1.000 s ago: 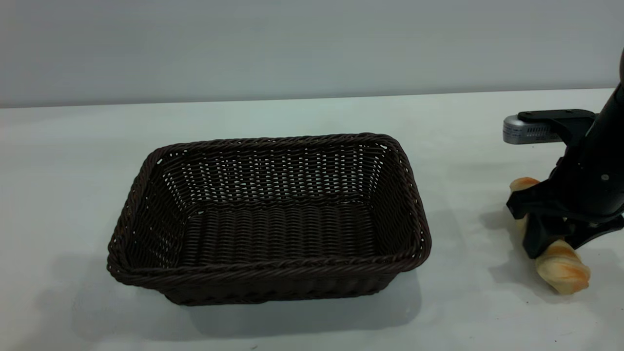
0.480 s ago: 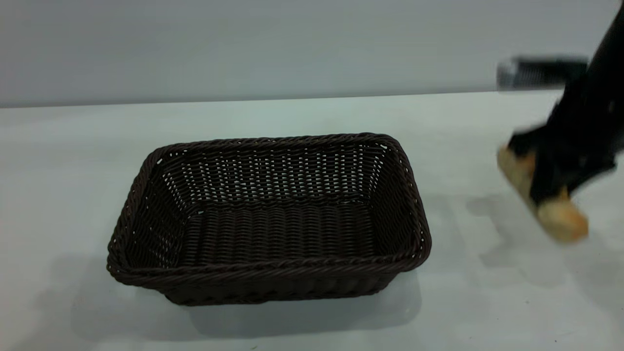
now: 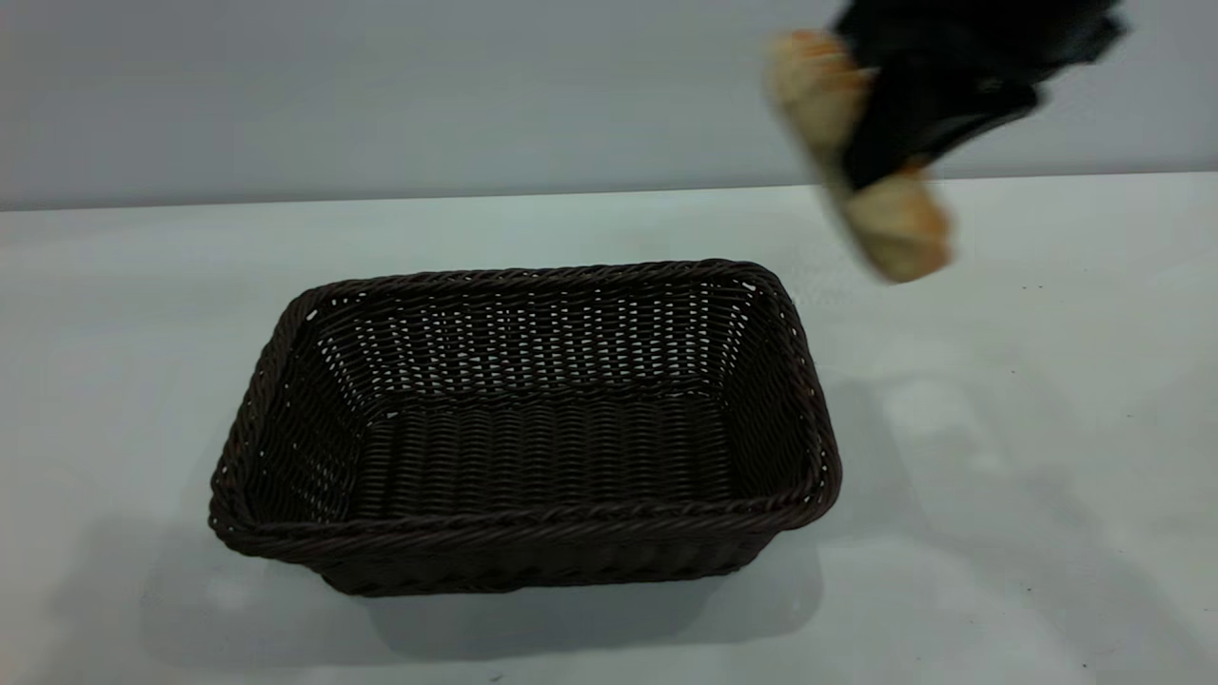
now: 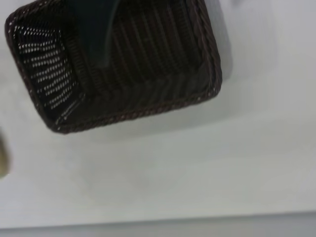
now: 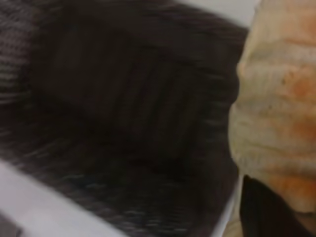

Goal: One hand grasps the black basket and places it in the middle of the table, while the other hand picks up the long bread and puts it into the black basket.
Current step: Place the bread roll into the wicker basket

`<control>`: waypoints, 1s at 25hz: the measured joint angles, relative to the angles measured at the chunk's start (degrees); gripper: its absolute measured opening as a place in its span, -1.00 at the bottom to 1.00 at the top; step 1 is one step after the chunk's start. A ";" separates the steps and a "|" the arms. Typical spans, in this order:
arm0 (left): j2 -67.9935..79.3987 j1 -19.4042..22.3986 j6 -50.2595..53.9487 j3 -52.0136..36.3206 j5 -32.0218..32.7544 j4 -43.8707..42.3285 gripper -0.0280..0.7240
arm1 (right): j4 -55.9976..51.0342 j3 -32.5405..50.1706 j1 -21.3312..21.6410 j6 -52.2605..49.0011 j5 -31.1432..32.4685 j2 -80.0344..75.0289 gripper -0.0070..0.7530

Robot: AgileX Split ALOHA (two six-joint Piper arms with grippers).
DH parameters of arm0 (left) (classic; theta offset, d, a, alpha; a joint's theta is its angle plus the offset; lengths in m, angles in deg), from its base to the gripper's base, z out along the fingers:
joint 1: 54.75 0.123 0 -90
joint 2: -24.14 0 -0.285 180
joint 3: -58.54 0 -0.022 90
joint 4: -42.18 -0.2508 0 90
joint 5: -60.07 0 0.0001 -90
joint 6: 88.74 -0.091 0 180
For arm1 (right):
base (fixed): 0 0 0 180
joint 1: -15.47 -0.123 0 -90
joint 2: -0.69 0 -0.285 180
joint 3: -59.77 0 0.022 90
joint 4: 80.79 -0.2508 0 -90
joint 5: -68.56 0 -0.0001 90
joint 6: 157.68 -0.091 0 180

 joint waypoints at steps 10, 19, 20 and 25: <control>-8.62 0.00 -0.16 0.00 0.59 0.05 0.49 | -9.76 0.00 -10.48 10.43 -3.55 -7.01 -0.84; -14.54 0.00 -0.27 0.00 1.30 0.05 0.49 | -18.14 0.00 -11.19 19.20 -8.53 -9.84 -0.22; -14.78 0.00 -0.27 0.00 1.73 0.05 0.49 | -18.19 0.00 -11.19 19.42 -8.53 -9.84 -0.12; -15.30 0.00 -0.46 0.00 4.67 0.05 0.49 | -18.25 0.00 -11.19 19.73 -6.44 -9.84 0.07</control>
